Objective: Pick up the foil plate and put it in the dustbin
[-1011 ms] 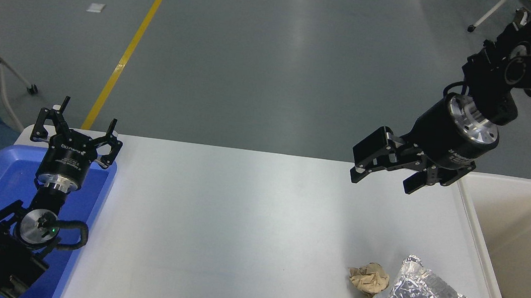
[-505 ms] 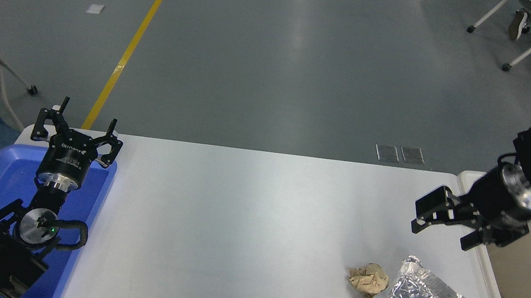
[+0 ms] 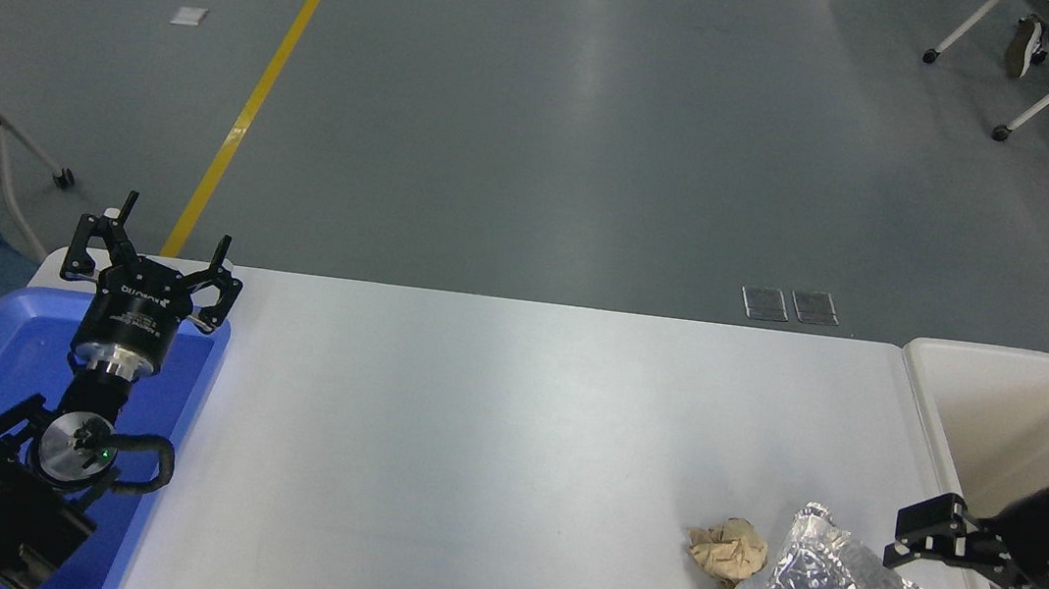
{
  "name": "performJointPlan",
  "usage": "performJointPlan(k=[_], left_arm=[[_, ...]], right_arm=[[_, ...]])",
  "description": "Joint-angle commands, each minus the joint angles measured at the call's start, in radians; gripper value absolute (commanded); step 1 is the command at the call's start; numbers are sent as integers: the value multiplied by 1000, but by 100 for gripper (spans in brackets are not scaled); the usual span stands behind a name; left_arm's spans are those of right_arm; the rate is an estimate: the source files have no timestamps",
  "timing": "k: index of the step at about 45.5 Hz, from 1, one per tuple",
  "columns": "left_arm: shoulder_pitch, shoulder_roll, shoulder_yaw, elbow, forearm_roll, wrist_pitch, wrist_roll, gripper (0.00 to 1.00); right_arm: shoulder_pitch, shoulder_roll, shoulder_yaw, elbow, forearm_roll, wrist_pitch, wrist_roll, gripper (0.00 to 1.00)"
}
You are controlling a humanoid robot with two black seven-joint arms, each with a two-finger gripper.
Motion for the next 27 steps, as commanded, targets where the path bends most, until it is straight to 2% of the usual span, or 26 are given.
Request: performJointPlan(k=[1,14,20,25,27], left_arm=[[0,0,1,-1,0,0,0,100],[0,0,1,1,0,0,0,100],[0,0,1,0,0,0,0,100],[0,0,1,0,0,0,0,100],[0,0,0,1,0,0,0,100]], right_arm=[[-207,26,128,-84,-7,-56,-10,100],[-281,28,172,-94,-7,-79,-11,99],[-316,40,192,-98,-7,-101,-11,69],[-350,51,226,-104,-7,-104,-11,39],[-364,61,238,-117,-7,-110,-11,32]])
